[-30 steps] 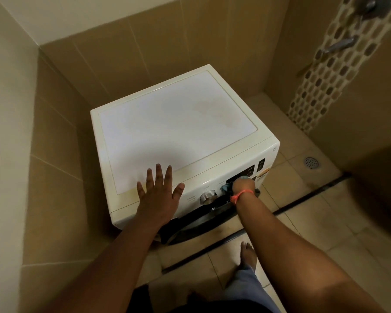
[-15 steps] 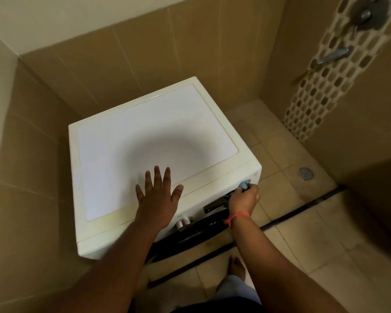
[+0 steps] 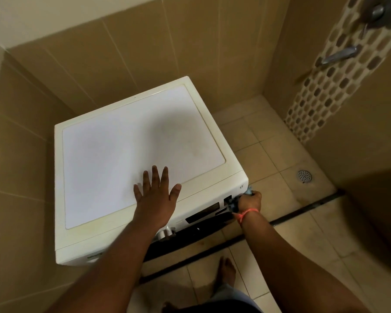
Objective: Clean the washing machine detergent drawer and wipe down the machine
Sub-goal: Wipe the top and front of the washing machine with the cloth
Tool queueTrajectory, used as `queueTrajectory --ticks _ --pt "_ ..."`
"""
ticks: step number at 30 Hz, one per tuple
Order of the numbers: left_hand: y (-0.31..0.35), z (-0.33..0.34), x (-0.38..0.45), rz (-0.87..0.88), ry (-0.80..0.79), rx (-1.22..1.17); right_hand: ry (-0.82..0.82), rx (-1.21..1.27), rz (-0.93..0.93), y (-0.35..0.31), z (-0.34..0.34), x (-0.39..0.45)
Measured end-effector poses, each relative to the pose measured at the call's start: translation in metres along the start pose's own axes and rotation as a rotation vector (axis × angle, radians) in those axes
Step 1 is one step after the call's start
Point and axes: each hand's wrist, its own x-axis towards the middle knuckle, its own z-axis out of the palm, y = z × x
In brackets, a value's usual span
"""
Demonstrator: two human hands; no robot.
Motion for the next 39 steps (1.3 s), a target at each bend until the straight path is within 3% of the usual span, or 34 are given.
queueTrajectory --ticks 4,6,8,11,16,20,24,30,39 --pt "0.001 0.000 0.000 0.001 -0.004 0.010 -0.079 0.063 0.163 -0.002 -0.001 0.007" --pt "0.000 -0.001 -0.001 0.003 -0.007 0.010 -0.141 0.018 0.155 -0.007 -0.001 0.004" --pt "-0.003 -0.002 -0.002 0.008 -0.001 0.011 -0.083 0.014 0.031 -0.008 0.003 -0.001" --pt "-0.012 -0.003 -0.003 0.014 0.009 0.010 0.162 0.140 -0.184 -0.010 0.011 -0.021" --pt "-0.031 0.001 -0.008 0.035 -0.001 -0.019 0.253 0.063 -0.473 -0.009 0.020 -0.062" --pt "-0.048 0.003 -0.015 0.087 0.000 -0.037 0.214 -0.119 -0.617 0.020 0.043 -0.099" --pt "-0.078 0.002 -0.027 0.121 0.012 -0.072 0.292 -0.306 -0.723 0.055 0.071 -0.132" --pt "-0.152 0.010 -0.053 0.127 0.016 -0.023 0.309 -0.435 -0.757 0.110 0.114 -0.178" --pt "-0.211 0.030 -0.077 0.149 0.029 -0.066 0.093 -0.540 -0.930 0.181 0.139 -0.227"
